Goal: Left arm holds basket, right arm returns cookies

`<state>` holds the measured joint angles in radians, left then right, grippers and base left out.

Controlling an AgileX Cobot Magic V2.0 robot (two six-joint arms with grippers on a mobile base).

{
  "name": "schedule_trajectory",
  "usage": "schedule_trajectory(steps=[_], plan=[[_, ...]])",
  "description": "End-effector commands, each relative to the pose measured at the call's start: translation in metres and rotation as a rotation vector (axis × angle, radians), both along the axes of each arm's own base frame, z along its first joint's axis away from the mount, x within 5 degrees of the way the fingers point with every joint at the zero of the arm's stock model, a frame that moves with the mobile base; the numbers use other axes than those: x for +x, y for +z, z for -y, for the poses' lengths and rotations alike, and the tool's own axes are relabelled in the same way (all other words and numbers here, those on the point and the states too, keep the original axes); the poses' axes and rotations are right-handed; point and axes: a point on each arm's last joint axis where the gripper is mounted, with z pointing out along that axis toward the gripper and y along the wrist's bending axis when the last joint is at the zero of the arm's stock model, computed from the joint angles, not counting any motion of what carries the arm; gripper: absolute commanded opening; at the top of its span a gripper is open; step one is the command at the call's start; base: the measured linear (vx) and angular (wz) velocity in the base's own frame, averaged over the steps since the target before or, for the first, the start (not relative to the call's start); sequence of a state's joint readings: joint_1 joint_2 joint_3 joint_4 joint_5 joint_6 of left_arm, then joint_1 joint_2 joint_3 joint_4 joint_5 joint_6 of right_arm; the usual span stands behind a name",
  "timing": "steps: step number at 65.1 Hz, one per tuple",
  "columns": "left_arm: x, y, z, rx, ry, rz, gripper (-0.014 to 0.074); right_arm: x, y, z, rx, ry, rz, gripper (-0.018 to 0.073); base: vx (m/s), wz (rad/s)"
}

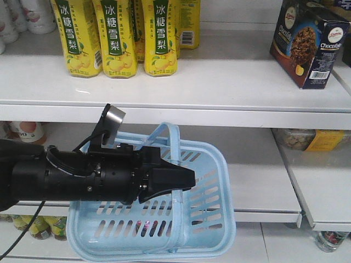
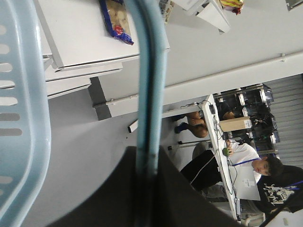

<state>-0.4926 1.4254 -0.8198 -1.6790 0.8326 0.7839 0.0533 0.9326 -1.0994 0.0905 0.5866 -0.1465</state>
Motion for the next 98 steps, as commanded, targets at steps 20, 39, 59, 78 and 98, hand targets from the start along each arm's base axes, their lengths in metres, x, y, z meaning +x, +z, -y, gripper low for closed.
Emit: schedule_trajectory(steps=[20,39,59,78,98], plan=[[-0.003,0.027,0.001,-0.128,0.004,0.023,-0.0003,-0.052,0.019,0.003,-0.018,0.003,0.029,0.0534,0.0,0.0],[-0.003,0.027,0.001,-0.128,0.004,0.023,-0.0003,-0.093,0.028,0.005,-0.013,0.005,0.098,0.0514,0.0,0.0],[-0.003,0.027,0.001,-0.128,0.004,0.023,-0.0003,-0.126,-0.037,0.017,-0.051,-0.103,0.079,0.0473,0.0,0.0],[-0.003,0.027,0.001,-0.128,0.004,0.023,-0.0003,-0.165,-0.107,0.022,-0.034,-0.136,0.249,0.0473,0.0,0.0],[-0.003,0.027,0.001,-0.127,0.003,0.023,-0.0003,-0.146,-0.162,0.017,0.016,-0.102,0.353,0.0472,0.0,0.0]])
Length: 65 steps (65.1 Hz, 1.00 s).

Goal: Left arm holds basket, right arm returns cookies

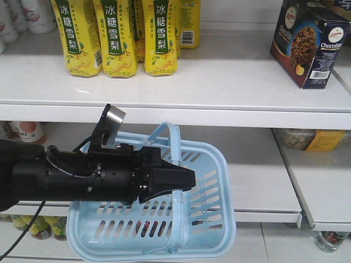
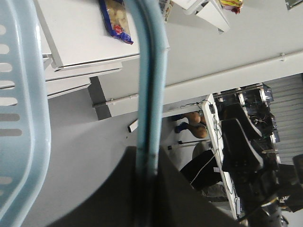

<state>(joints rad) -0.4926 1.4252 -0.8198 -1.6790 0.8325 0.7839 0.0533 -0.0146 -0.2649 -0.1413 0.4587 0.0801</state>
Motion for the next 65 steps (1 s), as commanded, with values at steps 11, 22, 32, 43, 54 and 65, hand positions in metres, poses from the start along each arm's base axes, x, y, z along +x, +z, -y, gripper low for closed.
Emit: schedule_trajectory(steps=[11,22,32,43,54,65], plan=[[-0.003,0.027,0.001,-0.129,0.005,0.022,-0.0003,0.012,-0.008,-0.004,0.024,0.03,0.134,0.0472,0.0,0.0],[-0.003,0.027,0.001,-0.129,0.005,0.022,-0.0003,0.015,-0.014,-0.004,0.03,0.037,0.151,0.0472,0.0,0.0],[-0.003,0.027,0.001,-0.129,0.005,0.022,-0.0003,0.015,-0.014,-0.004,0.03,0.038,0.152,0.0466,0.0,0.0],[-0.003,0.027,0.001,-0.129,0.005,0.022,-0.0003,0.015,-0.014,-0.004,0.03,0.038,0.152,0.0384,0.0,0.0],[-0.003,0.027,0.001,-0.129,0.005,0.022,-0.0003,0.015,-0.014,-0.004,0.03,0.038,0.152,0.0214,0.0,0.0],[-0.003,0.027,0.001,-0.129,0.005,0.022,-0.0003,0.015,-0.014,-0.004,0.03,0.038,0.152,0.0057,0.0,0.0]])
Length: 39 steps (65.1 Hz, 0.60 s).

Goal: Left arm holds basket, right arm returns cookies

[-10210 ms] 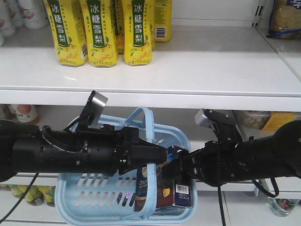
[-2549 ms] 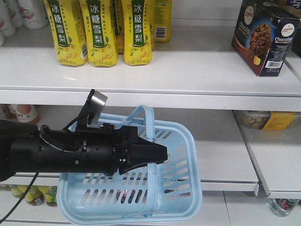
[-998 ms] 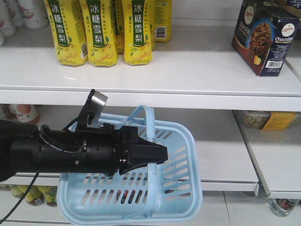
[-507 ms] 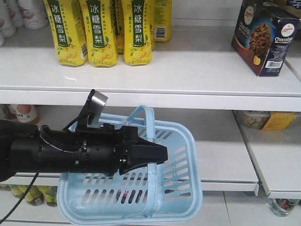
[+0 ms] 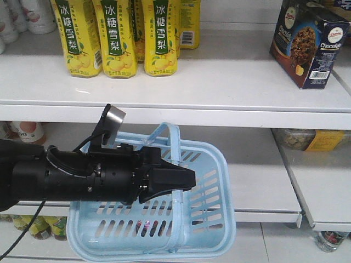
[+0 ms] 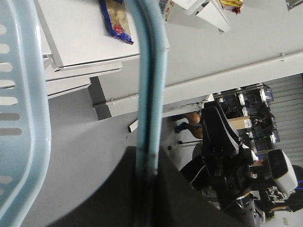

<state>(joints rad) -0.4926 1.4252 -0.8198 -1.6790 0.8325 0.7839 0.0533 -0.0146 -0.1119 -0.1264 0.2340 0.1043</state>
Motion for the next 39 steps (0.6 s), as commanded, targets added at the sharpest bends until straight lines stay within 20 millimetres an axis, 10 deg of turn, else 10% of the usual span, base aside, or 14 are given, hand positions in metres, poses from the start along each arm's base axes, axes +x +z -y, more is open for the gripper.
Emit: schedule_trajectory(steps=[1,39], plan=[[-0.0028,0.0271,0.0015,-0.129,0.005,0.022,-0.0003,0.0004,0.015,-0.0006,-0.002,0.005,0.083,0.0046,0.0,0.0],[-0.0028,0.0271,0.0015,-0.129,0.005,0.022,-0.0003,0.0004,0.015,-0.0006,-0.002,0.005,0.083,-0.001,0.0,0.0]])
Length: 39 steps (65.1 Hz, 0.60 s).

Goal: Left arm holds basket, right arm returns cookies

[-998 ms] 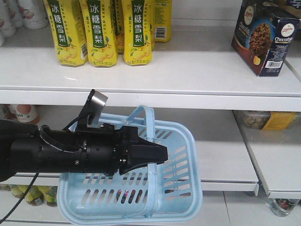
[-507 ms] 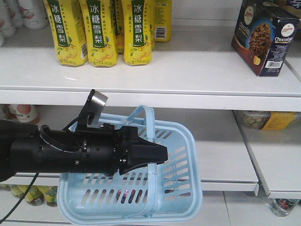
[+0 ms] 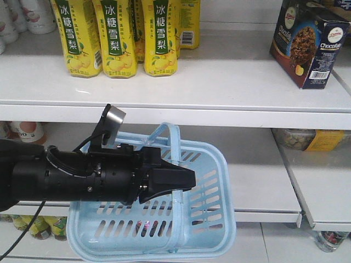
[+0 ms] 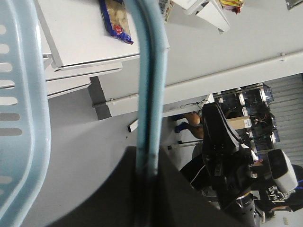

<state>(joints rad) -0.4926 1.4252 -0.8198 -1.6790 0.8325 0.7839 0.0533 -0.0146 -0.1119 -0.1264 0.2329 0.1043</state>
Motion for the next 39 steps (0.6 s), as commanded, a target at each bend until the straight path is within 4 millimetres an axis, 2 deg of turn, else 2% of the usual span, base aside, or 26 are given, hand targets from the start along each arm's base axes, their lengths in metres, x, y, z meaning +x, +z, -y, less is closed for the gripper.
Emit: schedule_trajectory(steps=[1,39], plan=[[-0.0028,0.0271,0.0015,-0.129,0.005,0.022,-0.0003,0.0004,0.0149,-0.0006,-0.002,0.004,0.082,-0.001,0.0,0.0],[-0.005,0.0274,0.0019,-0.132,-0.016,0.024,-0.0003,0.0004,0.0149,-0.0006,-0.002,0.004,0.082,-0.001,0.0,0.0]])
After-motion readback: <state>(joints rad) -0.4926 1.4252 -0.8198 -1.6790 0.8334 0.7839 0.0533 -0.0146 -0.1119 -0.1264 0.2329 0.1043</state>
